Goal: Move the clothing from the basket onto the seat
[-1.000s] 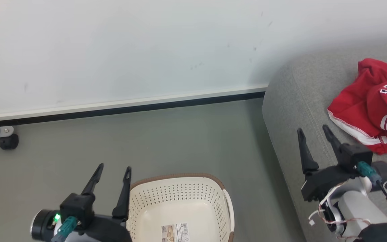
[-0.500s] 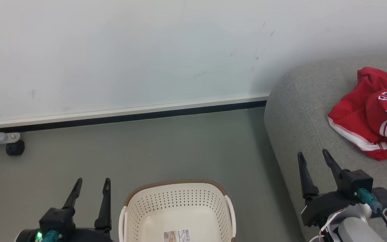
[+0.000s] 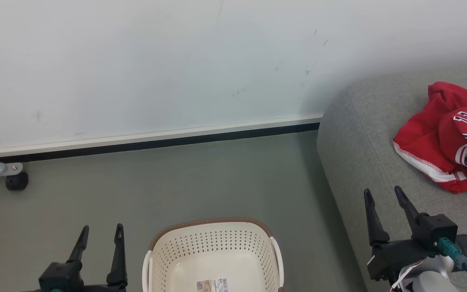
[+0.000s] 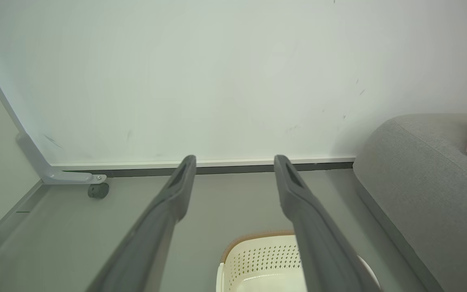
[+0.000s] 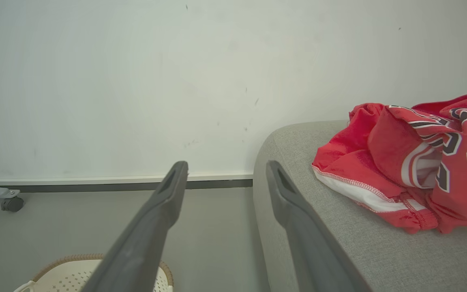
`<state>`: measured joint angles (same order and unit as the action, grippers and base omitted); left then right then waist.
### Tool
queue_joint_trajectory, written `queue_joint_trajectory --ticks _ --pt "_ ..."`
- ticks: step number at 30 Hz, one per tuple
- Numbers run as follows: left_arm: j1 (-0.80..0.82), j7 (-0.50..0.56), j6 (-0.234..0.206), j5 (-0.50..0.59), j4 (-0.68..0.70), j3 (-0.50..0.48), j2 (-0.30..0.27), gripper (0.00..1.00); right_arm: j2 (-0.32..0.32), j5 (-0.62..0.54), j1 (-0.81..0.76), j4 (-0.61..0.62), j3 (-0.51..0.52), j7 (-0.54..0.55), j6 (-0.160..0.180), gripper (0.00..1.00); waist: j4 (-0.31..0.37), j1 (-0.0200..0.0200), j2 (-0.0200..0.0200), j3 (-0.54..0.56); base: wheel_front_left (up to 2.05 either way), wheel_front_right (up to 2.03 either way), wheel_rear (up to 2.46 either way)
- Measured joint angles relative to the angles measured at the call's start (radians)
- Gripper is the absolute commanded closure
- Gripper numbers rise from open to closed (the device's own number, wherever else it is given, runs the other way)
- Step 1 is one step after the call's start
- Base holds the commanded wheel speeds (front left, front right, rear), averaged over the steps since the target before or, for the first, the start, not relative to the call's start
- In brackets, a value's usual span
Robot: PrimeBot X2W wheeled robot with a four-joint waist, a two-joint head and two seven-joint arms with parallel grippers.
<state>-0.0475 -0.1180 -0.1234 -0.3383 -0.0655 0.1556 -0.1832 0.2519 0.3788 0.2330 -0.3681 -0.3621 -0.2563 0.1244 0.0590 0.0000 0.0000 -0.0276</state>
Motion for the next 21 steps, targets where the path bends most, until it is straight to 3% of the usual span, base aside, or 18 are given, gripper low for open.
queue_joint_trajectory --ticks 21 --pt "-0.017 0.02 0.0 0.059 0.013 -0.025 0.028 0.0 -0.013 -0.029 -0.028 0.066 0.056 0.033 0.0 0.0 -0.005 0.0002 0.0 -0.002 0.0 0.0 0.0"
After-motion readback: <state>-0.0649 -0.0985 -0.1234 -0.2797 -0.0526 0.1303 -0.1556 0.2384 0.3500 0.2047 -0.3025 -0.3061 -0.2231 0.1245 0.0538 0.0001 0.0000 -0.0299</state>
